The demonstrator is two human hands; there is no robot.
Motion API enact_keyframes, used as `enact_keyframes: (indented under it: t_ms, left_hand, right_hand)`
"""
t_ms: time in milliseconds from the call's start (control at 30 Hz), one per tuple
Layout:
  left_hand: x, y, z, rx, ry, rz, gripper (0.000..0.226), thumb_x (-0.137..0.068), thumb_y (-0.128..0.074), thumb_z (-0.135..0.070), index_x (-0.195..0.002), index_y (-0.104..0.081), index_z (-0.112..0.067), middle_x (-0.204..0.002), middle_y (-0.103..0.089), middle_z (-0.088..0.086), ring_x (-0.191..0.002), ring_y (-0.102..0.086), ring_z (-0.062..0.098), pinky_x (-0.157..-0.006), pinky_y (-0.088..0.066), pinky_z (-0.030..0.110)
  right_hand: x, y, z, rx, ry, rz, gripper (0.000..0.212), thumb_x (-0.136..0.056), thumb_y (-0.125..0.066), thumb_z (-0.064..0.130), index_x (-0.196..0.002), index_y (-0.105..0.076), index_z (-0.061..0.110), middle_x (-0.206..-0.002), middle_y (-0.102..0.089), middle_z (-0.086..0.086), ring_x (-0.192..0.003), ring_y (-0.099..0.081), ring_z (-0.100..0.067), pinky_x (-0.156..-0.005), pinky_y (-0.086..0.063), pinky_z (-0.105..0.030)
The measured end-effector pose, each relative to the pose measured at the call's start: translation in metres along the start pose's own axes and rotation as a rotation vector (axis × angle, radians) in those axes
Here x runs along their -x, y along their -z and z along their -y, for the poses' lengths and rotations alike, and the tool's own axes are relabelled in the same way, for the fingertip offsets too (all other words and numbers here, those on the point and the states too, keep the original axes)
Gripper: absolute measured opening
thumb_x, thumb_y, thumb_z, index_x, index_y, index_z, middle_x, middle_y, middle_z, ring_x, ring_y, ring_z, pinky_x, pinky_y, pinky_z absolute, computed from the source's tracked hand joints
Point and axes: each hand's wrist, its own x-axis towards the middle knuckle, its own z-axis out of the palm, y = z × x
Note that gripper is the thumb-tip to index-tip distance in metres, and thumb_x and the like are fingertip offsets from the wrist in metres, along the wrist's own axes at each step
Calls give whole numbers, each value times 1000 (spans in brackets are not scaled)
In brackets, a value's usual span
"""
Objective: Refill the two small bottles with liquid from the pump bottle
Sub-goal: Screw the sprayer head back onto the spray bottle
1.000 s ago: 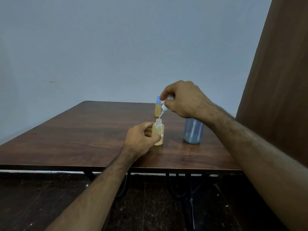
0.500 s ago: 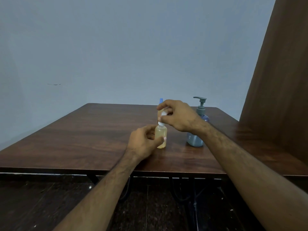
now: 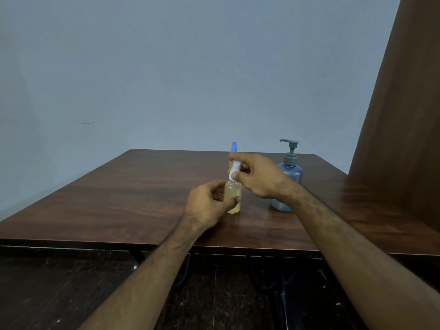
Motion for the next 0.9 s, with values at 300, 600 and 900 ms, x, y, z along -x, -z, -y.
enact_keyframes:
  t_ms: [300, 600, 900]
  left_hand:
    - [-1, 0, 1, -11, 4, 9, 42, -81, -83, -29, -120, -71, -27, -97, -75, -14, -84, -69, -4, -78, -57, 15]
    - [0, 0, 0, -6, 11, 7, 40, -78, -84, -38, -116, -71, -35, -96, -74, -17, -83, -67, -9, -74, -54, 10]
    - [-1, -1, 1, 18, 26, -9, 43, -76, -86, -38, -116, -72, -32, -96, -76, -15, -85, -70, -1, -83, -59, 23]
  right_hand:
    - [-3, 8, 6, 110, 42, 115, 52, -110, -55, 10, -161, -45, 12, -146, -67, -11, -132, -63, -29, -115, -50, -46]
    - [-2, -10, -7, -62, -12, -159, 35, -90, -86, 42, -116, -69, 25, -82, -65, 14, -75, -60, -2, -68, -48, -26]
    - [1, 5, -6, -256, -55, -90, 38, -100, -77, 21, -137, -68, 17, -108, -82, -4, -91, -71, -14, -99, -61, -45]
